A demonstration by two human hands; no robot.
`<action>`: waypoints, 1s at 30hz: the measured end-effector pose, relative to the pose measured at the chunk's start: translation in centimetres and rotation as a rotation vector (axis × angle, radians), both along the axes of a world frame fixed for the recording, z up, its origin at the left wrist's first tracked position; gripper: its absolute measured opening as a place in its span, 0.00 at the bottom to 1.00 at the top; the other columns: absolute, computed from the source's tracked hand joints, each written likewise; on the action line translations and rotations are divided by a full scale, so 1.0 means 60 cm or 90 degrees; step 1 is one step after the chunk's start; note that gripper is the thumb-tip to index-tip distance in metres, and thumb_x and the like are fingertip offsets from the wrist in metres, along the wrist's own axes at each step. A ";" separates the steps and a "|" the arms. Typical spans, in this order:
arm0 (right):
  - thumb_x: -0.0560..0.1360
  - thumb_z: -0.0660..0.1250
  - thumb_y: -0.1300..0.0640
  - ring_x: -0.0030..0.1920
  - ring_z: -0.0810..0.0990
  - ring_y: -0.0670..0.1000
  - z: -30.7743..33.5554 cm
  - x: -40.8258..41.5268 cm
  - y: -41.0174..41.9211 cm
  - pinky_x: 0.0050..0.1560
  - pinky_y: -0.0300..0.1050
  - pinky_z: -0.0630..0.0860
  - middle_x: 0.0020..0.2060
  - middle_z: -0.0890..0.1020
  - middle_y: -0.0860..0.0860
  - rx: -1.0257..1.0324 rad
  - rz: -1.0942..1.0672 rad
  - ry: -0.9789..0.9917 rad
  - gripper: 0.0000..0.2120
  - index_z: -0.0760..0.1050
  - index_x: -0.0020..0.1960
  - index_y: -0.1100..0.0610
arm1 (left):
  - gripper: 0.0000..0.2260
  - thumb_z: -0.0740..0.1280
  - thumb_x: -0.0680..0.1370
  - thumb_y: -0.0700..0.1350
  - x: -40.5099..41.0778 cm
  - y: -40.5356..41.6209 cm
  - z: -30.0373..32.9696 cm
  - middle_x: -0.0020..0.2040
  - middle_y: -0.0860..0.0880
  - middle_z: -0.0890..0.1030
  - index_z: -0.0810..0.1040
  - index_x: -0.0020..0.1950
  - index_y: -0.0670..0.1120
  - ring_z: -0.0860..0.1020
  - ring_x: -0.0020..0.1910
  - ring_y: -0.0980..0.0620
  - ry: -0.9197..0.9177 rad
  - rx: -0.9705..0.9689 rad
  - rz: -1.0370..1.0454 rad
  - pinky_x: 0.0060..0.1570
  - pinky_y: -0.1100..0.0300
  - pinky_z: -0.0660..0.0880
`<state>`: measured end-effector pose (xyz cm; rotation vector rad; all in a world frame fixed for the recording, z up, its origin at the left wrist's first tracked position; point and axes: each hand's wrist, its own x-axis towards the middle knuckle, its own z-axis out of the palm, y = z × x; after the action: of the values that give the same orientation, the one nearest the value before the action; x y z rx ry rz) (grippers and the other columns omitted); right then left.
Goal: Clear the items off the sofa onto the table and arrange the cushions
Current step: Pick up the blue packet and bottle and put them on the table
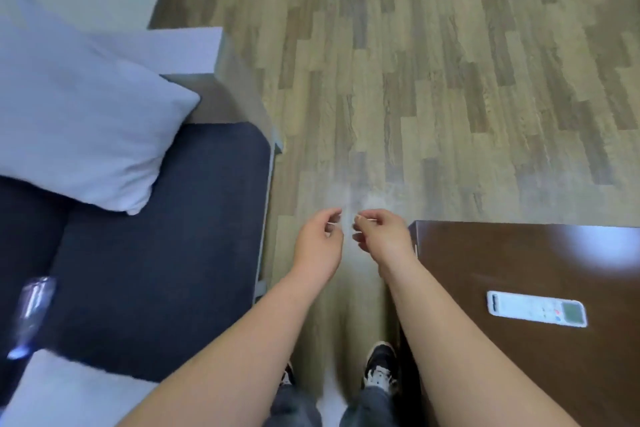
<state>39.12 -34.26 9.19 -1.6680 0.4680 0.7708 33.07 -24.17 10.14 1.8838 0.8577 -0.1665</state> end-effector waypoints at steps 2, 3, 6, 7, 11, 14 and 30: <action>0.78 0.66 0.62 0.38 0.81 0.52 0.024 -0.027 0.095 0.42 0.45 0.77 0.47 0.83 0.59 0.017 0.066 -0.010 0.08 0.78 0.56 0.60 | 0.18 0.60 0.81 0.36 -0.048 0.081 0.031 0.60 0.53 0.80 0.77 0.69 0.48 0.76 0.54 0.58 -0.013 -0.032 0.108 0.45 0.76 0.70; 0.78 0.66 0.61 0.40 0.81 0.52 0.033 -0.042 0.132 0.43 0.45 0.77 0.48 0.83 0.59 0.020 0.090 -0.009 0.08 0.78 0.56 0.60 | 0.18 0.60 0.81 0.36 -0.072 0.112 0.042 0.60 0.54 0.80 0.77 0.69 0.48 0.77 0.54 0.59 -0.019 -0.043 0.142 0.41 0.79 0.69; 0.77 0.67 0.61 0.41 0.80 0.53 0.050 -0.092 0.225 0.45 0.47 0.78 0.45 0.82 0.57 0.024 0.170 -0.021 0.08 0.78 0.56 0.60 | 0.17 0.62 0.81 0.38 -0.145 0.188 0.065 0.61 0.54 0.82 0.78 0.67 0.51 0.80 0.58 0.56 -0.032 -0.052 0.234 0.49 0.73 0.72; 0.77 0.67 0.60 0.40 0.80 0.53 0.057 -0.124 0.279 0.44 0.47 0.78 0.44 0.82 0.55 0.025 0.218 -0.029 0.08 0.78 0.55 0.59 | 0.16 0.62 0.81 0.39 -0.190 0.234 0.069 0.60 0.55 0.82 0.78 0.66 0.52 0.80 0.58 0.55 -0.044 -0.055 0.284 0.52 0.68 0.74; 0.75 0.68 0.58 0.40 0.81 0.50 0.073 -0.216 0.418 0.48 0.48 0.82 0.44 0.84 0.52 0.025 0.349 -0.049 0.07 0.80 0.53 0.53 | 0.14 0.64 0.81 0.40 -0.322 0.350 0.083 0.57 0.57 0.82 0.79 0.62 0.56 0.82 0.56 0.56 -0.071 -0.050 0.416 0.60 0.57 0.78; 0.74 0.68 0.55 0.42 0.83 0.49 0.072 -0.311 0.539 0.52 0.50 0.83 0.44 0.85 0.50 0.008 0.451 -0.056 0.08 0.80 0.53 0.50 | 0.14 0.64 0.81 0.41 -0.446 0.443 0.076 0.55 0.58 0.83 0.78 0.60 0.58 0.82 0.55 0.57 -0.075 -0.034 0.522 0.59 0.57 0.79; 0.76 0.71 0.56 0.41 0.80 0.44 -0.015 -0.746 0.899 0.40 0.38 0.75 0.47 0.83 0.46 0.018 0.945 -0.215 0.11 0.79 0.57 0.53 | 0.14 0.65 0.80 0.38 -0.957 0.659 -0.043 0.58 0.51 0.81 0.80 0.64 0.47 0.79 0.47 0.54 0.005 -0.003 0.945 0.46 0.66 0.73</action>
<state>-5.64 19.66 8.27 -1.9022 -1.1732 1.4363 -24.32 15.35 7.56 0.8376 1.9840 0.7240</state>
